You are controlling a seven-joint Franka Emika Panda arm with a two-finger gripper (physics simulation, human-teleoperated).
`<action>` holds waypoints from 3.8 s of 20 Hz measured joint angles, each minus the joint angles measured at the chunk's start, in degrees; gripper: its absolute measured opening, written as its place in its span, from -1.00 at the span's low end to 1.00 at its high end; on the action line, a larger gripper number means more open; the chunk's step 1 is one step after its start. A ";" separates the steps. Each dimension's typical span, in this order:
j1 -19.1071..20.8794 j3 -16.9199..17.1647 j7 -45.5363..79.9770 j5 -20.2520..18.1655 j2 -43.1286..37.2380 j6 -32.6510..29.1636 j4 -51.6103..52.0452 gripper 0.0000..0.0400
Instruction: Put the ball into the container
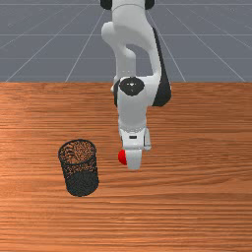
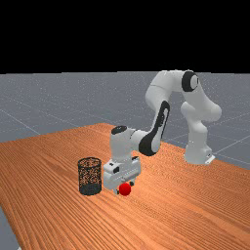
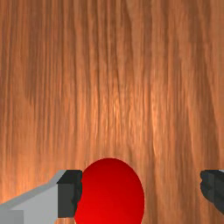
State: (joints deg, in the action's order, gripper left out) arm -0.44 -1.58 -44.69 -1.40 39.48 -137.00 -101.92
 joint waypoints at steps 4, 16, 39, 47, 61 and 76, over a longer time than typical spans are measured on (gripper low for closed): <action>-0.69 0.69 0.95 0.84 1.02 1.00 1.24 0.23; -1.06 0.78 1.38 1.03 -4.10 -4.42 -4.35 0.90; 0.53 0.92 -0.78 0.79 -1.83 3.73 1.04 1.00; -0.06 1.06 0.87 0.54 -1.18 1.28 0.49 1.00; -1.57 0.77 2.67 0.59 0.10 1.27 1.32 1.00; -3.30 0.34 4.52 0.66 2.43 2.24 3.42 1.00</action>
State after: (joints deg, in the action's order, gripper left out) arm -3.74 -1.24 -40.17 -0.74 41.91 -134.76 -98.50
